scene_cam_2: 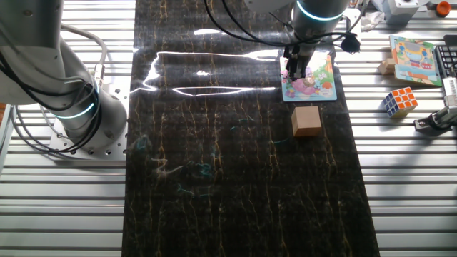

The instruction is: Assemble one piece of a puzzle

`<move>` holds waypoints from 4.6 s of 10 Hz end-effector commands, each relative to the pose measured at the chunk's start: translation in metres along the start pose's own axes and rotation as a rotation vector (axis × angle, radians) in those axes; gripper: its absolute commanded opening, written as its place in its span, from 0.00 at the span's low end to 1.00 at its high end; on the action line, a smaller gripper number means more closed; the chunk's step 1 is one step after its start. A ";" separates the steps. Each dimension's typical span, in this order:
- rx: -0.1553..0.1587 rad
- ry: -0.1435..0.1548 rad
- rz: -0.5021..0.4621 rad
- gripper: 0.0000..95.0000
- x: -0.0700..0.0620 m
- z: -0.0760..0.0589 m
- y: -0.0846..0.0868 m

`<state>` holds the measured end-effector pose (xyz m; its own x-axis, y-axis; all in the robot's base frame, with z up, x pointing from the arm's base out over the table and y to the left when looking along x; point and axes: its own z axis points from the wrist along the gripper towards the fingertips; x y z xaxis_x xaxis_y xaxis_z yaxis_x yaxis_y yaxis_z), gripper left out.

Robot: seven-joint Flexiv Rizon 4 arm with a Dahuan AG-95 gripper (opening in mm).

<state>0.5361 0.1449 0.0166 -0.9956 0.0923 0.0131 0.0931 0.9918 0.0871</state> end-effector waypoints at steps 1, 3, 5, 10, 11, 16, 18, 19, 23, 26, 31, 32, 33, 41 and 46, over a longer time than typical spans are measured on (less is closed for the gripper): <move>0.001 -0.004 0.006 0.40 0.000 -0.001 0.000; 0.012 0.003 0.039 0.40 0.000 0.000 0.000; 0.017 -0.001 0.076 0.40 0.000 0.000 0.000; 0.013 -0.011 0.141 0.40 0.001 0.001 -0.001; 0.012 -0.015 0.143 0.40 0.001 0.001 -0.001; 0.010 -0.019 0.161 0.40 0.002 0.005 0.003; 0.012 -0.019 0.157 0.40 0.002 0.005 0.003; 0.012 -0.018 0.157 0.40 0.002 0.005 0.003; 0.016 -0.019 0.150 0.20 0.002 0.005 0.003; 0.019 -0.019 0.148 0.20 0.002 0.005 0.003; 0.014 -0.009 0.132 0.20 0.004 0.001 0.004; 0.014 -0.008 0.124 0.20 0.004 0.001 0.004; 0.014 -0.009 0.125 0.20 0.004 0.001 0.004; 0.015 -0.019 0.155 0.40 0.007 0.002 0.010; 0.034 -0.024 0.153 0.40 0.008 0.006 0.009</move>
<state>0.5278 0.1550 0.0117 -0.9702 0.2425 0.0003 0.2422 0.9689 0.0507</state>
